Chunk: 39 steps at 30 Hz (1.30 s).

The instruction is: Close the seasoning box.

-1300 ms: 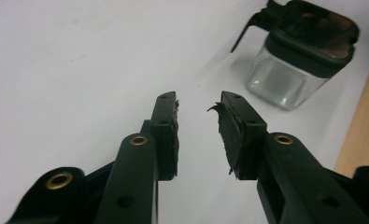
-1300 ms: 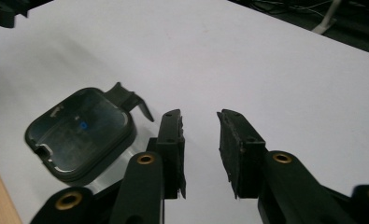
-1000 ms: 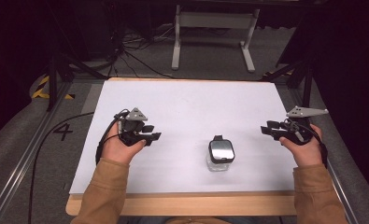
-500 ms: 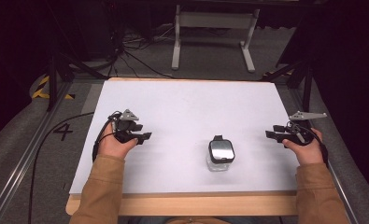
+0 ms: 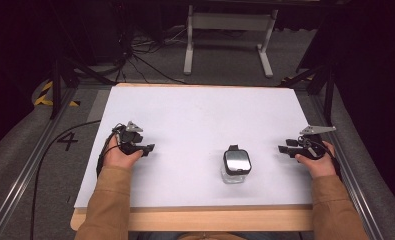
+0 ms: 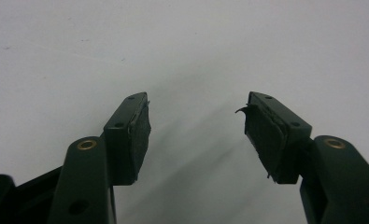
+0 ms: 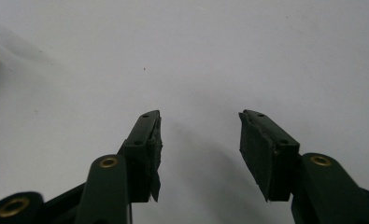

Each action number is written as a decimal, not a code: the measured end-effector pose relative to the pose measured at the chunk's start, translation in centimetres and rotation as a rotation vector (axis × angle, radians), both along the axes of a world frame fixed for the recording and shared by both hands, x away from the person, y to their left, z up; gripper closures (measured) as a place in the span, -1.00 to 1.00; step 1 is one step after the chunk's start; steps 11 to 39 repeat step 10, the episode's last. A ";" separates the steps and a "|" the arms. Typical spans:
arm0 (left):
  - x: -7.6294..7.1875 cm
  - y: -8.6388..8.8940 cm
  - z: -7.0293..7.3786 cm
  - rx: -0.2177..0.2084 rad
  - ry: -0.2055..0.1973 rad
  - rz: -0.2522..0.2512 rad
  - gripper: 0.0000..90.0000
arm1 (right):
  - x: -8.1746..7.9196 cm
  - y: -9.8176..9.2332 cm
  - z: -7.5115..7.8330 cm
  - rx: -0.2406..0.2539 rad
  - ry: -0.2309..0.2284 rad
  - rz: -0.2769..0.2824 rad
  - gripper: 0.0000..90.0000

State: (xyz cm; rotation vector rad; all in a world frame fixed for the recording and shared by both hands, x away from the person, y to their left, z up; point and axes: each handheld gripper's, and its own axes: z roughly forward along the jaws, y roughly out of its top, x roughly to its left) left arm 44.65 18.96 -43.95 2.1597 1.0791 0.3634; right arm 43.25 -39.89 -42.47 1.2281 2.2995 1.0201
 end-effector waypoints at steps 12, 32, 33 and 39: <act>0.0 -0.8 0.3 -0.065 0.013 -0.010 -0.16 | -0.1 0.5 -0.3 -0.009 -0.005 0.017 0.04; 0.0 -0.8 0.3 -0.065 0.013 -0.010 -0.16 | -0.1 0.5 -0.3 -0.009 -0.005 0.017 0.04; 0.0 -0.8 0.3 -0.065 0.013 -0.010 -0.16 | -0.1 0.5 -0.3 -0.009 -0.005 0.017 0.04; 0.0 -0.8 0.3 -0.065 0.013 -0.010 -0.16 | -0.1 0.5 -0.3 -0.009 -0.005 0.017 0.04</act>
